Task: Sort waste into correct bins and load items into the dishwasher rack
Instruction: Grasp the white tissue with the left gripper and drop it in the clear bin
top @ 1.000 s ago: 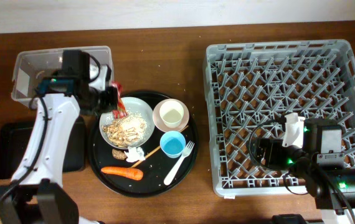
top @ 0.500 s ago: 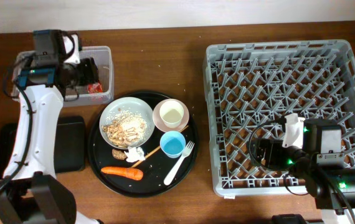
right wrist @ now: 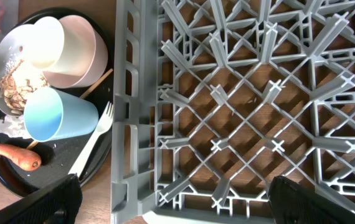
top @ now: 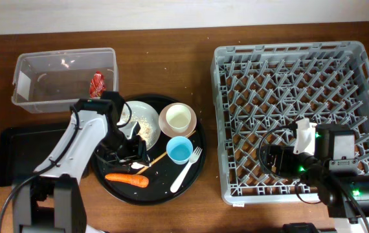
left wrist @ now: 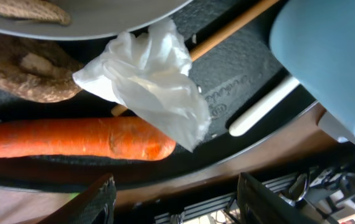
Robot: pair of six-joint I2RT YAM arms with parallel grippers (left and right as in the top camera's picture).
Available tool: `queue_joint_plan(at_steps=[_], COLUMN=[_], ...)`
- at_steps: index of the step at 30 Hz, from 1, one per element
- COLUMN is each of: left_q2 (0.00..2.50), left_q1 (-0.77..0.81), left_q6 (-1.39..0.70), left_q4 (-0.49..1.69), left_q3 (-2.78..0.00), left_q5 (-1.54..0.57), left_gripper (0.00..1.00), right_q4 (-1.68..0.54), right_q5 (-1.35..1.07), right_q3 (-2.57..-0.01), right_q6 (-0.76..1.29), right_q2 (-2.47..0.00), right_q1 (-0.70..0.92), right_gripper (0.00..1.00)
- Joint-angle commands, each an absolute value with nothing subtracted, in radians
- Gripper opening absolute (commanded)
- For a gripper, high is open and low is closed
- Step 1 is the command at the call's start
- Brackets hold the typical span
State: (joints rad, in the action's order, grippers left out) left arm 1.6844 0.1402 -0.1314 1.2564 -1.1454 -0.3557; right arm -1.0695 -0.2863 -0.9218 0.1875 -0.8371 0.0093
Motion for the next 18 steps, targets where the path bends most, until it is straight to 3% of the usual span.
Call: queue_joint_plan(at_steps=[1,3,7,9,13,18], left_q2=[1.668,1.668,1.668,1.668,1.668,1.668], left_q1=[0.142,0.142,0.142,0.142,0.142,0.142], left_q6=[-0.175,-0.197,-0.232,-0.232,-0.236,-0.236], left_q4=[1.192,1.139,1.118,1.116,1.117,1.115], left_q3=[-1.093,-1.092,-1.09,-1.088,-1.065,-1.064], left_q5=[-0.371,-0.37,-0.37,-0.37,-0.37,-0.371], left_gripper=[0.58,0.45,0.4,0.25,0.22,0.05], right_q4=[-1.066,-1.066,-1.067,-1.067,-1.067,-1.068], right_q5=[-0.277,-0.277,-0.277,-0.277,-0.277,-0.277], right_q3=[-0.939,-0.939,-0.939,-0.939,-0.939,-0.939], right_q6=[0.192,0.192,0.192,0.192,0.192,0.192], right_q2=[-0.838,-0.838,-0.838,-0.838,-0.838,-0.838], right_q1=[0.015,0.015,0.015,0.015,0.015,0.015], right_gripper=[0.98,0.98,0.98,0.98,0.98,0.98])
